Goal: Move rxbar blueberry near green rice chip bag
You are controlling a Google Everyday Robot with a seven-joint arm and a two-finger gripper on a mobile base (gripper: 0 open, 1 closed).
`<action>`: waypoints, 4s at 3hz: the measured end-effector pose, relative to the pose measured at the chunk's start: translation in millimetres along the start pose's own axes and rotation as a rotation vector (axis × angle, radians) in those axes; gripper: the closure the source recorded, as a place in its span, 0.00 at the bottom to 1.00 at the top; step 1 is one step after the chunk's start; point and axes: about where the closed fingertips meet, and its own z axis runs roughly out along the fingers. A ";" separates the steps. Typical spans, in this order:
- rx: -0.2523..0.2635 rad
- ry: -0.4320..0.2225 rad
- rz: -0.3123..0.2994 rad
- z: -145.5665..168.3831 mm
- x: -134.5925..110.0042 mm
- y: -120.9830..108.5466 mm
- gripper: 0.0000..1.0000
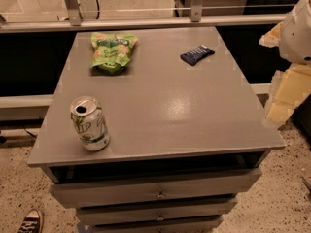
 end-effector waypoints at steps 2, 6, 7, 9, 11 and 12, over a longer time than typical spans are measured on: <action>0.024 -0.045 0.019 14.2 -5.7 -16.9 0.00; 0.161 -0.458 0.310 168.6 -93.2 -211.5 0.00; 0.200 -0.486 0.417 198.6 -96.4 -236.9 0.00; 0.197 -0.532 0.596 242.2 -95.8 -268.9 0.00; 0.131 -0.595 0.689 261.1 -92.8 -282.6 0.39; 0.128 -0.603 0.690 259.6 -92.8 -283.2 0.62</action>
Offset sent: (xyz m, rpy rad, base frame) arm 0.1292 0.0132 -0.0464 0.2581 -0.1807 -0.0661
